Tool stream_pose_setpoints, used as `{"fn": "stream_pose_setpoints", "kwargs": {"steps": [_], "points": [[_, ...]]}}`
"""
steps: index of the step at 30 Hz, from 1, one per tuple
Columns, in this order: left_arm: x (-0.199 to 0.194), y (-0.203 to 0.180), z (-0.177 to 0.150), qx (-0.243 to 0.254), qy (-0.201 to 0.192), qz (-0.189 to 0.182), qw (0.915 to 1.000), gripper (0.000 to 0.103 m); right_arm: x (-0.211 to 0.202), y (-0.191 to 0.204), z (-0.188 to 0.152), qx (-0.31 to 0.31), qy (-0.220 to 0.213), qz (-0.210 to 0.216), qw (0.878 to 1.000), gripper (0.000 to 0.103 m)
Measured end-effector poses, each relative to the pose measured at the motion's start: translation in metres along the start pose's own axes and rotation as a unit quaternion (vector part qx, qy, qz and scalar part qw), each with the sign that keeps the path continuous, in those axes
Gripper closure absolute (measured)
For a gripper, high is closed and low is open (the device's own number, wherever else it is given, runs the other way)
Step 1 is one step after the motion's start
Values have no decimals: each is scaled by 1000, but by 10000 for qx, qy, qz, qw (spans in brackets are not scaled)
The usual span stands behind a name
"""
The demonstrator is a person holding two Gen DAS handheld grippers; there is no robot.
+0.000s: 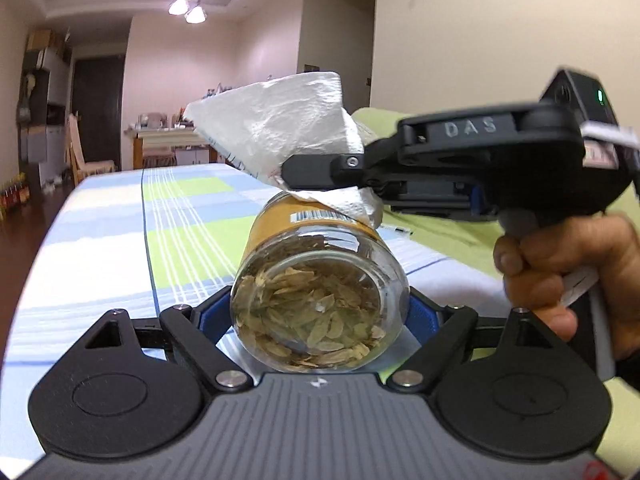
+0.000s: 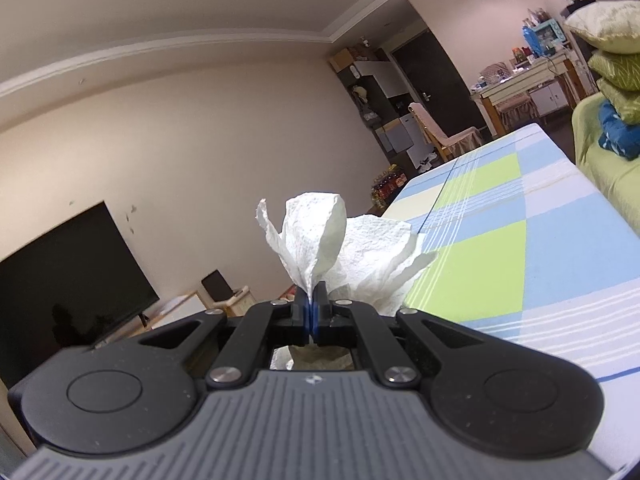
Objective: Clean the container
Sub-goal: 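Rub the tissue around the jar mouth with the right gripper while the left gripper rotates the jar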
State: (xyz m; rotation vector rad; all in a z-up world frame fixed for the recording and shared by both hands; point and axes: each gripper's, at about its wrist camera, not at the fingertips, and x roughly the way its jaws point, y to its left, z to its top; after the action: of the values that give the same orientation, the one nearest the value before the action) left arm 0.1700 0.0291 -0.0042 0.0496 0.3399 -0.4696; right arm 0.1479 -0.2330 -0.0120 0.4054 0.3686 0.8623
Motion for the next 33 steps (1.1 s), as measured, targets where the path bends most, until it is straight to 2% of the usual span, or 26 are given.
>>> {"fn": "stream_pose_setpoints", "kwargs": {"steps": [2,4,8,10,13,15,20,24,26,29,31,33], "points": [[6,-8,-2,479,-4,174,9987,17,-1,10,-4,-164,102,146,9997,103],[18,-21,-6,1102,17,453,9929,17,-3,19,-8,-308,198,269,9990,103],[32,-45,-18,2279,-12,1016,9684,17,-2,25,-5,-604,242,116,9978,103],[32,-49,-22,2505,-49,1110,9617,17,-1,18,1,-585,143,-106,9981,103],[32,-49,-23,2451,-63,1120,9630,17,0,2,6,-222,7,-139,9997,103],[32,-43,-21,2195,-29,1027,9702,15,0,-2,7,-108,-14,-81,9999,103],[19,-13,-15,859,33,387,9955,14,1,-1,4,-127,-72,-77,9999,103],[-39,1,-19,27,36,-26,10000,15,0,-2,4,-155,-64,-123,9998,103],[-47,-1,-22,47,68,-47,10000,16,-2,0,4,-168,-54,-158,9997,103],[-50,-12,-23,387,71,60,9992,16,-2,11,1,-305,28,-124,9995,103],[-45,-27,-24,794,57,242,9965,16,-3,20,-2,-420,105,-55,9990,103],[-37,-44,-28,1392,38,571,9886,16,-3,28,-5,-505,164,41,9986,103]]}}
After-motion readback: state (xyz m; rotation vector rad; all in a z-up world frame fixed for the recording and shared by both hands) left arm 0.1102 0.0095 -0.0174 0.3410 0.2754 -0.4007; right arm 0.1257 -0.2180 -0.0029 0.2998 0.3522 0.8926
